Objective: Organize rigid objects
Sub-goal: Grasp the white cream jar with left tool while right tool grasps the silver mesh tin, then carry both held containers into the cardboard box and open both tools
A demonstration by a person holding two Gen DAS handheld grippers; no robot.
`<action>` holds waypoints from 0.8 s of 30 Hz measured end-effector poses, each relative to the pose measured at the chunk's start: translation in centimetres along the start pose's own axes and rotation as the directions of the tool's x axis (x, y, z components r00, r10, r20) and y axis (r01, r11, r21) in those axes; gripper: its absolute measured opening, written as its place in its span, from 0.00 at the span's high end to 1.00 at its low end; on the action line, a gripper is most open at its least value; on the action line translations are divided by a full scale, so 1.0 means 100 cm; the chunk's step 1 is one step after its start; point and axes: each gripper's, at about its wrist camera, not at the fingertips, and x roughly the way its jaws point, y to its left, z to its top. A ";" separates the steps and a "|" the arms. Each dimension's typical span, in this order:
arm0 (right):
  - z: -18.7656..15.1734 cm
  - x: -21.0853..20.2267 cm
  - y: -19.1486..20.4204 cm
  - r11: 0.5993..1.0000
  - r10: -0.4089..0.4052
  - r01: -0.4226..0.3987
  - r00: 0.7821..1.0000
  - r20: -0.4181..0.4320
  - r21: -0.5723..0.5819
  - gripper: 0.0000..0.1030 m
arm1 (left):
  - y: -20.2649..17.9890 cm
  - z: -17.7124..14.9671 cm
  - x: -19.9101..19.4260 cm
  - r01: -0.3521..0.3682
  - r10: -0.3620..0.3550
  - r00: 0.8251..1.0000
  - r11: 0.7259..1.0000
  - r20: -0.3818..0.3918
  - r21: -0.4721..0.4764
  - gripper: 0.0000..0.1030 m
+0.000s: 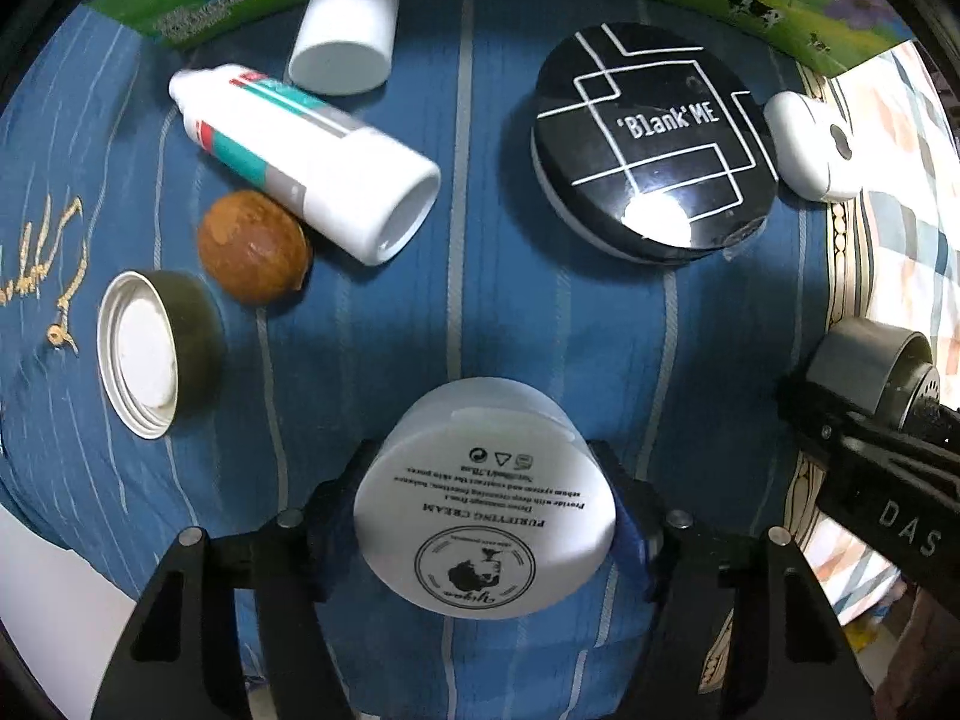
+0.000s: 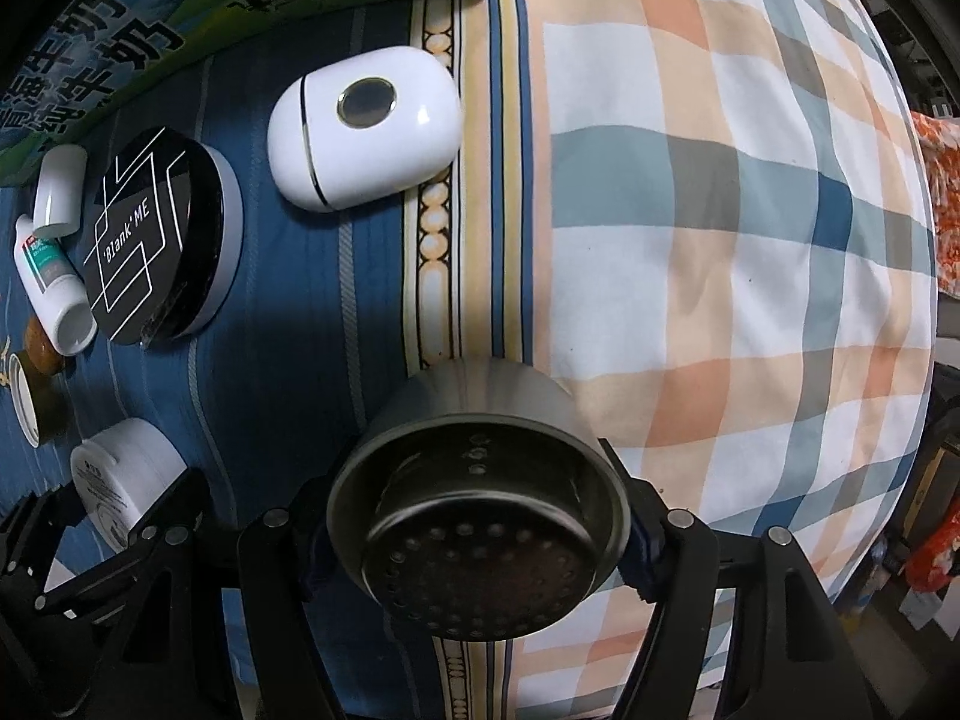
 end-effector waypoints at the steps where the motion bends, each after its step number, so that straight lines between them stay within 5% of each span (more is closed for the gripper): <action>1: -0.001 0.000 0.000 1.000 -0.003 0.003 1.000 -0.001 -0.004 0.29 | -0.001 0.000 -0.003 -0.003 0.003 1.000 1.000 0.006 -0.004 0.37; 12: -0.033 -0.034 0.013 1.000 0.011 -0.011 1.000 -0.008 0.003 0.29 | -0.013 0.001 -0.007 -0.063 0.056 0.994 0.995 0.093 0.075 0.37; 24: -0.061 -0.101 0.014 0.996 0.090 -0.088 0.994 0.069 -0.029 0.29 | -0.012 0.005 -0.011 -0.028 -0.001 0.976 0.991 0.220 0.128 0.37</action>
